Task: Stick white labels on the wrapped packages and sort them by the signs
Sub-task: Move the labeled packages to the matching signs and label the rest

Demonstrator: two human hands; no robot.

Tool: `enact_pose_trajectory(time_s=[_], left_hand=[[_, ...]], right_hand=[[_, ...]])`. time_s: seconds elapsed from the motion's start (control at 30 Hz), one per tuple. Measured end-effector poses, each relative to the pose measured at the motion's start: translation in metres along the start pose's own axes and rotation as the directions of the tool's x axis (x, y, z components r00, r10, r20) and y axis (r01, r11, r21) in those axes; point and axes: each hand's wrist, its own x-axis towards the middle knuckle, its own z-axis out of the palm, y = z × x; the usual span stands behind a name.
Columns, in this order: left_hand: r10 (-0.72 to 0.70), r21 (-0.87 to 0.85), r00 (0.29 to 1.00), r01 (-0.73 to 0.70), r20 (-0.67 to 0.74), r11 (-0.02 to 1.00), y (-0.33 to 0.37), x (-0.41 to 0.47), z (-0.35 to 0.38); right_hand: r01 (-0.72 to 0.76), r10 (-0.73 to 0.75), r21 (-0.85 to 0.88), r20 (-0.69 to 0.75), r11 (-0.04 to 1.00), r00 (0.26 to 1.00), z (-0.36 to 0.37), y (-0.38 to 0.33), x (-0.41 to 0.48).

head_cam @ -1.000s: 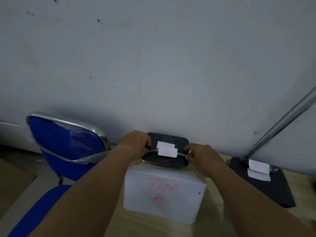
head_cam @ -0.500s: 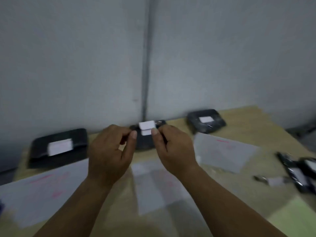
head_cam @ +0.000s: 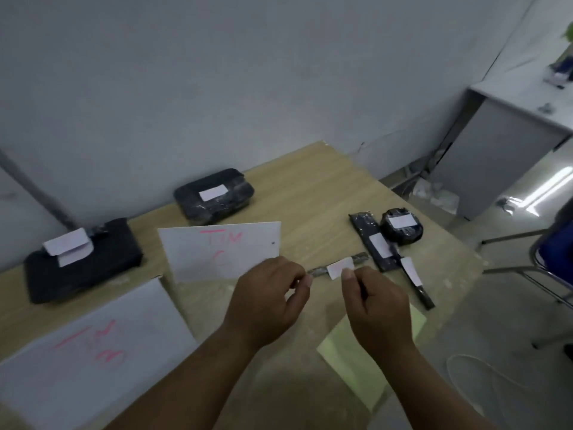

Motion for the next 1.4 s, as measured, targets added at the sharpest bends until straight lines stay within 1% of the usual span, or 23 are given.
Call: enact_pose_trajectory(time_s=[0.13,0.2,0.27,0.33,0.4,0.47,0.53,0.6,0.67,0.77,1.0,1.17,1.3,1.4], left_hand=[[-0.123,0.039,0.984,0.118,0.127,0.992,0.001,0.020,0.050],[-0.185,0.080,0.964,0.173,0.190,0.982,-0.002,0.027,0.073],[-0.279,0.186,0.924,0.236,0.261,0.954,-0.007,0.033,0.095],[-0.380,0.358,0.858,0.254,0.346,0.898,-0.014,0.041,0.116],[-0.444,0.524,0.793,0.189,0.417,0.830,-0.018,0.047,0.133],[-0.492,0.612,0.756,0.156,0.432,0.776,-0.020,0.052,0.143],[-0.520,0.648,0.737,0.147,0.432,0.747,-0.020,0.055,0.148],[-0.528,0.663,0.730,0.137,0.434,0.735,-0.020,0.057,0.151],[-0.536,0.664,0.722,0.143,0.438,0.734,-0.020,0.059,0.153],[-0.538,0.652,0.721,0.157,0.438,0.742,-0.021,0.060,0.155],[-0.518,0.644,0.733,0.143,0.441,0.751,-0.024,0.061,0.154],[-0.511,0.612,0.740,0.171,0.438,0.772,-0.022,0.066,0.150],[-0.500,0.583,0.749,0.190,0.435,0.790,-0.018,0.077,0.146],[-0.481,0.583,0.761,0.170,0.434,0.795,-0.015,0.082,0.143]], right_hand=[[-0.115,0.119,-0.055,0.070,0.992,0.990,-0.019,0.062,0.011],[-0.184,0.198,-0.099,0.151,0.978,0.968,-0.018,0.090,0.019],[-0.206,0.244,-0.161,0.263,0.965,0.934,-0.011,0.111,0.027],[-0.170,0.250,-0.235,0.372,0.957,0.894,0.000,0.128,0.038],[-0.113,0.238,-0.284,0.457,0.952,0.857,0.012,0.140,0.052],[-0.052,0.226,-0.332,0.512,0.942,0.828,0.024,0.147,0.066],[0.040,0.202,-0.392,0.556,0.919,0.806,0.033,0.153,0.075],[0.112,0.189,-0.430,0.597,0.896,0.779,0.038,0.157,0.080],[0.141,0.191,-0.445,0.622,0.884,0.759,0.040,0.160,0.082],[0.175,0.198,-0.477,0.631,0.861,0.750,0.041,0.163,0.082],[0.205,0.179,-0.484,0.634,0.851,0.752,0.041,0.164,0.082],[0.219,0.169,-0.498,0.621,0.839,0.765,0.033,0.165,0.088],[0.206,0.173,-0.502,0.608,0.840,0.775,0.021,0.162,0.096],[0.197,0.173,-0.500,0.600,0.843,0.781,0.013,0.158,0.100]])
